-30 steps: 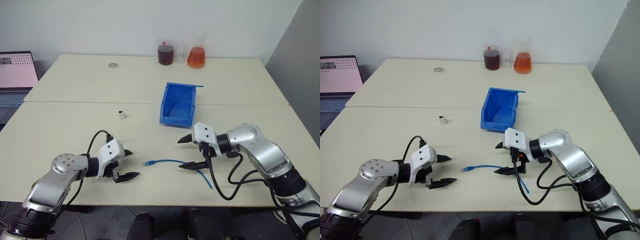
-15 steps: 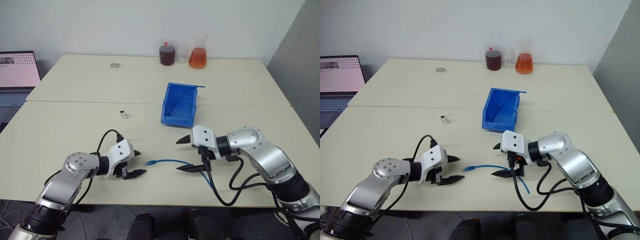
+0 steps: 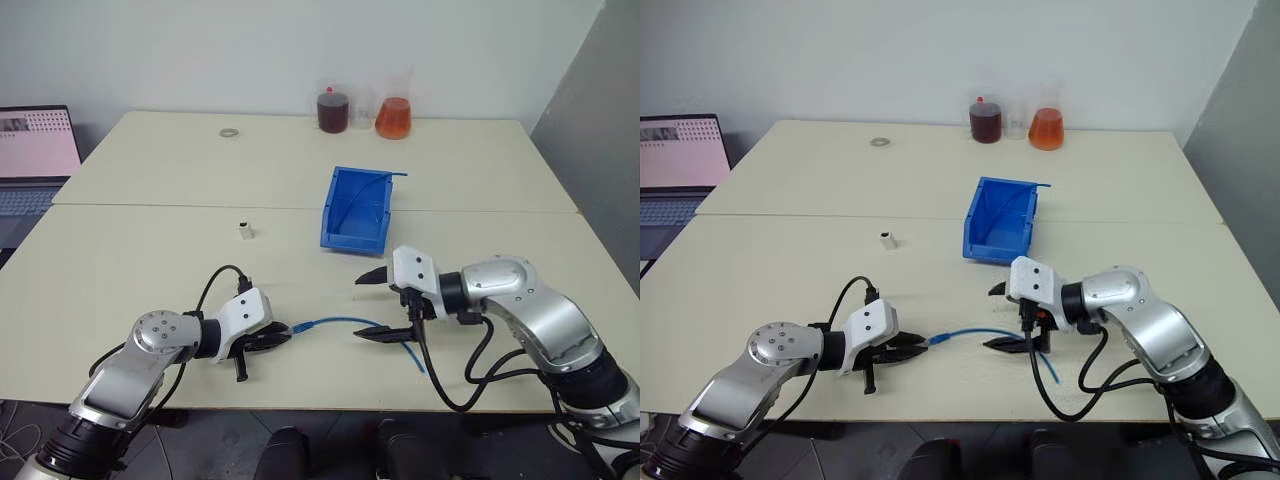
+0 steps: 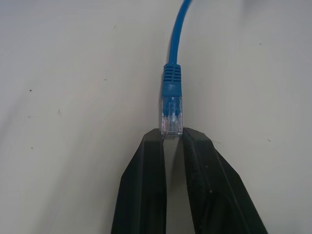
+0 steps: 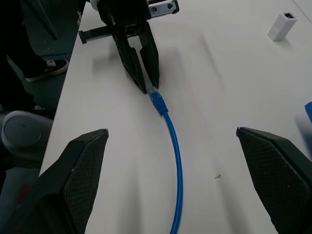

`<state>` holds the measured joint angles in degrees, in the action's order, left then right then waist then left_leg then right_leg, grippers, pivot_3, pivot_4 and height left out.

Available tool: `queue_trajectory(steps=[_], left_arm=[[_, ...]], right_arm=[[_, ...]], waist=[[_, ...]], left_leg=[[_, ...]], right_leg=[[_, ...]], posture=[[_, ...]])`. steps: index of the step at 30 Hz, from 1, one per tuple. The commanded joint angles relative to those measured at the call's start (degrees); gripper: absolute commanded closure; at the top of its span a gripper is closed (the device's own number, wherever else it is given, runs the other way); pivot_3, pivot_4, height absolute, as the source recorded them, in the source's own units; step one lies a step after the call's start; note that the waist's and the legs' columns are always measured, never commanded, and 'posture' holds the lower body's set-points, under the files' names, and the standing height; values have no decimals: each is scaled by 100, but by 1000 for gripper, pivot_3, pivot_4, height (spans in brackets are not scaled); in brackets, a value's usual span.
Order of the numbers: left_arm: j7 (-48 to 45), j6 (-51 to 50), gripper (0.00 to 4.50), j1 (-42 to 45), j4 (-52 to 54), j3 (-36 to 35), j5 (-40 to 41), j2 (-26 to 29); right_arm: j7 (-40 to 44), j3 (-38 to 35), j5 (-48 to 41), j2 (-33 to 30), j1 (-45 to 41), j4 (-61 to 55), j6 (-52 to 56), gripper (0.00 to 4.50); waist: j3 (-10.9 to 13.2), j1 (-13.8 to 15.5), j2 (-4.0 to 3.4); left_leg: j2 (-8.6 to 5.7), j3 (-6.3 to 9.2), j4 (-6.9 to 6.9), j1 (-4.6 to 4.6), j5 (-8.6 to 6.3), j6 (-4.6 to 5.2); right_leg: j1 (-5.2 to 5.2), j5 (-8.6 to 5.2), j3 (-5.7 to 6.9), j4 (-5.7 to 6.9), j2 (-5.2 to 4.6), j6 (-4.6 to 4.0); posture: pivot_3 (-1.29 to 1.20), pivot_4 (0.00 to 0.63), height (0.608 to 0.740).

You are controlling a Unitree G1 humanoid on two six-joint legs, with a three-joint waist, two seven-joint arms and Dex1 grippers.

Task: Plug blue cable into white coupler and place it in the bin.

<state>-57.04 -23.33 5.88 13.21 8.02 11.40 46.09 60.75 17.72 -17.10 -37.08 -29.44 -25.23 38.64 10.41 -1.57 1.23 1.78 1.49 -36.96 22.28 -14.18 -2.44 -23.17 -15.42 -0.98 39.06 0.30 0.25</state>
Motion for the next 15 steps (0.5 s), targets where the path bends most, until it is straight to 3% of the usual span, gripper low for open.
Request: queue_trajectory(steps=[1, 10, 15], left_arm=[[20, -102, 4267, -45, -407, -60, 159, -215], [-256, -800, 4267, 648, -8, -414, 1289, -678], [-334, -1313, 4267, 1420, 26, -528, 1792, -718]], right_arm=[[-38, -506, -477, -143, 277, -562, 190, 0], [-394, -933, -1578, -37, 891, -1176, 1062, 0], [-548, -779, -1530, -80, 1071, -1073, 1039, 0]], waist=[[-2, 18, 0], [5, 20, 15], [7, 5, 18]], left_leg=[[-1, 1, 0, 0, 0, 0], [-2, 3, -4, 14, 0, 0], [-2, 5, -4, 22, 0, 0]], right_leg=[[1, 0, 1, 0, -1, 0], [-3, 5, 3, -5, 0, 8], [-9, 5, 3, -6, 4, 8]], posture=[[0, 150, 740], [0, 150, 740], [0, 150, 740]])
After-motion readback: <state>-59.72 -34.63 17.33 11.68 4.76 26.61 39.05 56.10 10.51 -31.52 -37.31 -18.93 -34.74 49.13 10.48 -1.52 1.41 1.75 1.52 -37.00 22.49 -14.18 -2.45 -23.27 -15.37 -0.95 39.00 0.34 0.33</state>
